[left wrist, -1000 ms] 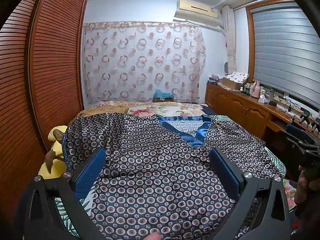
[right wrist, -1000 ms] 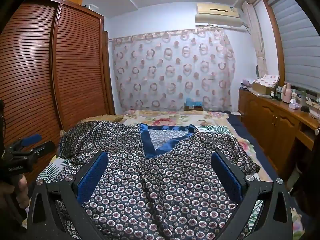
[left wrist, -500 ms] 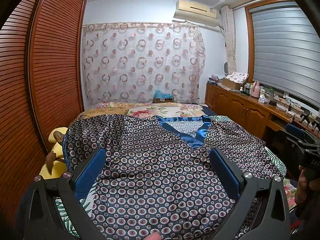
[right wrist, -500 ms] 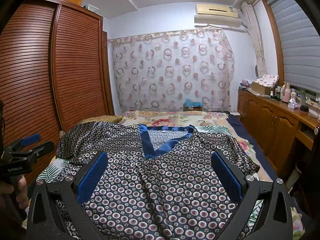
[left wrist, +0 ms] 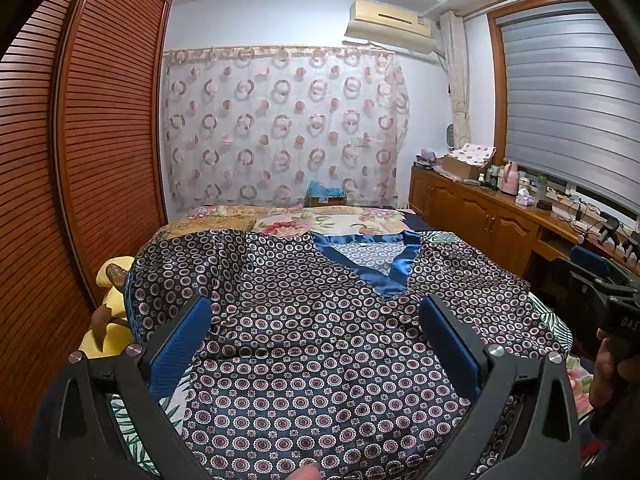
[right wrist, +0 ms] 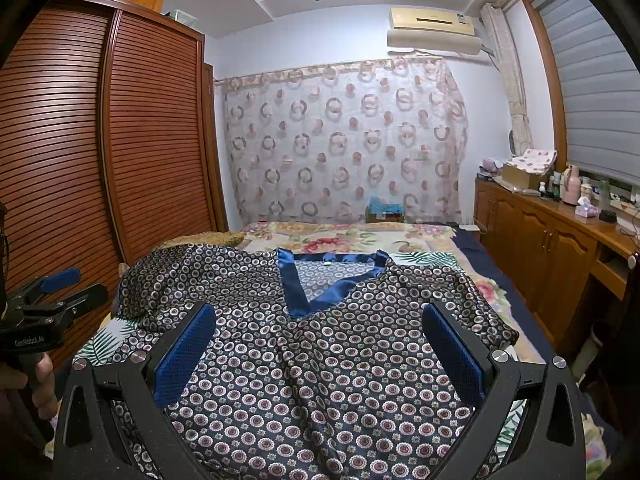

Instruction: Fold small clothes

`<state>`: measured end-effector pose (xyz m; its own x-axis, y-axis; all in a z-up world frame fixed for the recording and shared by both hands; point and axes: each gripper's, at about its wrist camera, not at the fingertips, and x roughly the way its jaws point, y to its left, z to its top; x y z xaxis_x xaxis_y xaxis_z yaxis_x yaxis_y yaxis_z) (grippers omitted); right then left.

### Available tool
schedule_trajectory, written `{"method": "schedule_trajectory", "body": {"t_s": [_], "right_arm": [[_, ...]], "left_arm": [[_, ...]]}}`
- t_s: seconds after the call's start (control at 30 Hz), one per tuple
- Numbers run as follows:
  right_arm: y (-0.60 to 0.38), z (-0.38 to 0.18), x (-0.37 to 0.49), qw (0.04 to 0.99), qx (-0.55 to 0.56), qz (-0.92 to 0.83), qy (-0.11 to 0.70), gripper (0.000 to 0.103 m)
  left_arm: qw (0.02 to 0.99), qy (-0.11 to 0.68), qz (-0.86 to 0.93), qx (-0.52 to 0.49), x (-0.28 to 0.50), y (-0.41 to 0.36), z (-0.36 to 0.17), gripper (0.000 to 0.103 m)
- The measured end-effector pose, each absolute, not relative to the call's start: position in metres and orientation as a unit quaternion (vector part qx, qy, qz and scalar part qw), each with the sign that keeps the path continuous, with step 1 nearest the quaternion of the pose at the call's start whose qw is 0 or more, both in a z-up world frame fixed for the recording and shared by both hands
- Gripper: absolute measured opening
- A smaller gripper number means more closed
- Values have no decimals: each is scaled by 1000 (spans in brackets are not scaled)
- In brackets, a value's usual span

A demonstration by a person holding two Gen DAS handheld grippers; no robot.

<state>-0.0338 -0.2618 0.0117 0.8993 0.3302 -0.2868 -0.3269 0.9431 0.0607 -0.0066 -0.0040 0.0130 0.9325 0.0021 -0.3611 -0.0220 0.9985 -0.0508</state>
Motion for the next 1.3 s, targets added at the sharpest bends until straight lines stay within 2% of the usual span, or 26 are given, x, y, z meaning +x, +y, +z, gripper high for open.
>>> {"method": "schedule_trajectory", "body": {"t_s": [1.3], "right_arm": [[-261, 10, -34, 975, 11, 167, 146, 103]], "left_arm": [[983, 181, 7, -24, -9, -7, 15, 103]]}}
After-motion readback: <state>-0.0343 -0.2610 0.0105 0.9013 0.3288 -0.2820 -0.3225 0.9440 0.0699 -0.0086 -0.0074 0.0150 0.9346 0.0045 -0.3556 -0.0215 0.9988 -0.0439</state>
